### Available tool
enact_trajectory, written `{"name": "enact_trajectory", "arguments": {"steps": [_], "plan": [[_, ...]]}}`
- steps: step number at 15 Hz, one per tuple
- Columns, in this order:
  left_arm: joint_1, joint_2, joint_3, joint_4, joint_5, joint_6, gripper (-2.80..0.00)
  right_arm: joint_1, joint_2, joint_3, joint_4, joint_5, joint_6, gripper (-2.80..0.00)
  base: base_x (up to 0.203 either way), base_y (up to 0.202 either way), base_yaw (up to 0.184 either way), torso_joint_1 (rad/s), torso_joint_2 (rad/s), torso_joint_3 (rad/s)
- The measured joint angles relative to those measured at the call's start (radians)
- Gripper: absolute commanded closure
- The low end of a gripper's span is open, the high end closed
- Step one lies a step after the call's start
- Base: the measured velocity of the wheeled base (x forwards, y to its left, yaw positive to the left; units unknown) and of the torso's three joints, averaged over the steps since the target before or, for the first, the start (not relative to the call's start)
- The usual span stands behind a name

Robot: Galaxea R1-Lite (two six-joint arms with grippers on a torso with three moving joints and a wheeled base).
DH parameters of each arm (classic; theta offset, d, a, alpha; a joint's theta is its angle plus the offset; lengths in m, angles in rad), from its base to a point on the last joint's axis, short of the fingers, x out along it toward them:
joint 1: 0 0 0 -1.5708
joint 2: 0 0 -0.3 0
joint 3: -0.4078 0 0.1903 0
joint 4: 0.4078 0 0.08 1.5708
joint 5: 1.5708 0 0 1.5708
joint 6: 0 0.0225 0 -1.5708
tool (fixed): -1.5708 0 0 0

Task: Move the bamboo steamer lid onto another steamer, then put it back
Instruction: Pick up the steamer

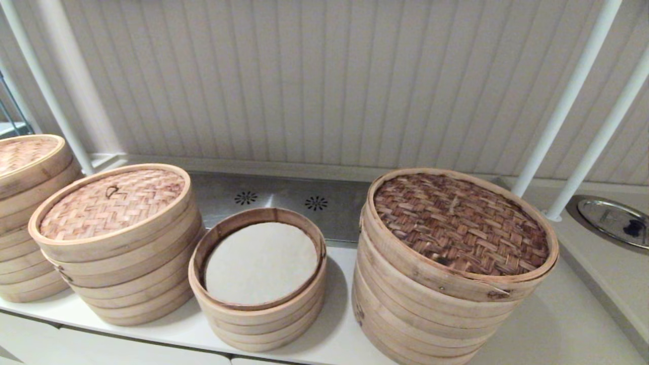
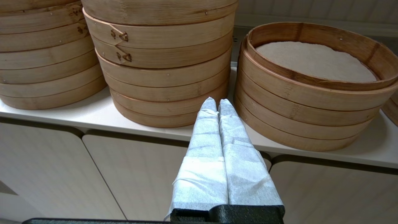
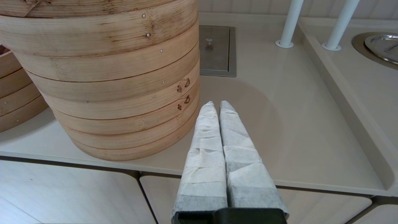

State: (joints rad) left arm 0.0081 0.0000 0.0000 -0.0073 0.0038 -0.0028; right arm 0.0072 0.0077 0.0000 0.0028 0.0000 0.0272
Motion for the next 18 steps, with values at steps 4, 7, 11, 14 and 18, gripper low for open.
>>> {"name": "enact_trajectory", "arguments": {"steps": [4, 7, 11, 14, 18], "plan": [[0.001, 0.000, -0.001, 0.002, 0.001, 0.007, 0.00, 0.000, 0.000, 0.000, 0.000, 0.000, 0.000, 0.00, 0.000, 0.000, 0.000, 0.000, 0.00, 0.000], [0.001, 0.001, -0.054, 0.033, 0.013, 0.016, 0.00, 0.000, 0.000, -0.001, 0.000, 0.000, -0.001, 0.00, 0.000, 0.000, 0.000, 0.000, 0.00, 0.000], [0.001, 0.073, -0.332, 0.201, 0.017, 0.019, 0.00, 0.000, 0.000, -0.001, 0.000, 0.000, -0.001, 0.00, 0.000, 0.000, 0.000, 0.000, 0.00, 0.000], [0.001, 0.233, -0.540, 0.261, 0.019, 0.016, 0.00, 0.000, 0.000, -0.001, 0.000, 0.000, -0.001, 0.00, 0.000, 0.000, 0.000, 0.000, 0.00, 0.000], [0.002, 0.508, -0.803, 0.321, 0.058, -0.016, 0.00, 0.000, 0.000, -0.001, 0.000, 0.000, -0.001, 0.00, 0.000, 0.000, 0.000, 0.000, 0.00, 0.000]]}}
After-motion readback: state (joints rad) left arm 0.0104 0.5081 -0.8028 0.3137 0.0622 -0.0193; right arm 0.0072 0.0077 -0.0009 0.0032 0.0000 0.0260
